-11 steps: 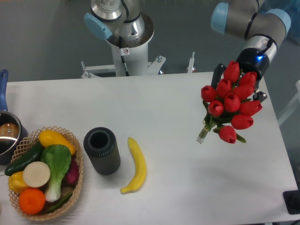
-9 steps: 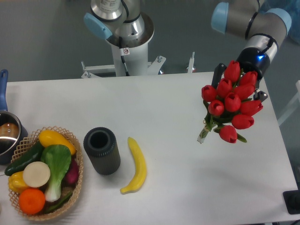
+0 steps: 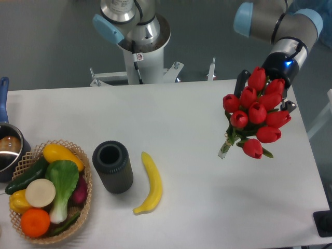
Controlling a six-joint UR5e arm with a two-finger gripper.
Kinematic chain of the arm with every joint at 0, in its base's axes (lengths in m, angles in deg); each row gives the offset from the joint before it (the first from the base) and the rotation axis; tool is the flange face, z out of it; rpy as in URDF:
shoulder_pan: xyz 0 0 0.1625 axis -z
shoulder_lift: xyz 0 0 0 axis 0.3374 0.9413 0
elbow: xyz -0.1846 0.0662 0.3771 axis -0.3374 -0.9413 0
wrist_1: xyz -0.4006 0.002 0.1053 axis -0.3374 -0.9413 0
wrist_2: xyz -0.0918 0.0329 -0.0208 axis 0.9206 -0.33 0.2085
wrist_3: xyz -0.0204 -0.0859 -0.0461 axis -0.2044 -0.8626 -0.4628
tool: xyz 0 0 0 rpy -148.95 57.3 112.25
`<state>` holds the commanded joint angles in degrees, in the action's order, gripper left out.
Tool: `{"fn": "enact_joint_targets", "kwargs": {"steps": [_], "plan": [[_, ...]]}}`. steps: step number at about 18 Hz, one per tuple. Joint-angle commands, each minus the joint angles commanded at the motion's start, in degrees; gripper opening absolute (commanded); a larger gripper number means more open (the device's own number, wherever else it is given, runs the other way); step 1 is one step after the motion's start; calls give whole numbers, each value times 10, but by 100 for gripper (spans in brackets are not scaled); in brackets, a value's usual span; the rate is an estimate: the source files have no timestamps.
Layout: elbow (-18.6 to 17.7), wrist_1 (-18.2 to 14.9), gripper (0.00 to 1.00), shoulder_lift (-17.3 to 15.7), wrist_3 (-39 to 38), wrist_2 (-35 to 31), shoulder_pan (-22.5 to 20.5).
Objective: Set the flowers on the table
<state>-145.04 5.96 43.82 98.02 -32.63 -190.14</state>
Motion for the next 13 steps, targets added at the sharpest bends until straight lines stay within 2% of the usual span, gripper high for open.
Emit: {"fn": "enact_joint_targets", "kwargs": {"steps": [7,9,13], "plan": [[2,-1,52,-31,-1,-180,11],[4,-3,52,-38,-5,-233,31],[42,-4,52,-32,-37,-361,80]]}}
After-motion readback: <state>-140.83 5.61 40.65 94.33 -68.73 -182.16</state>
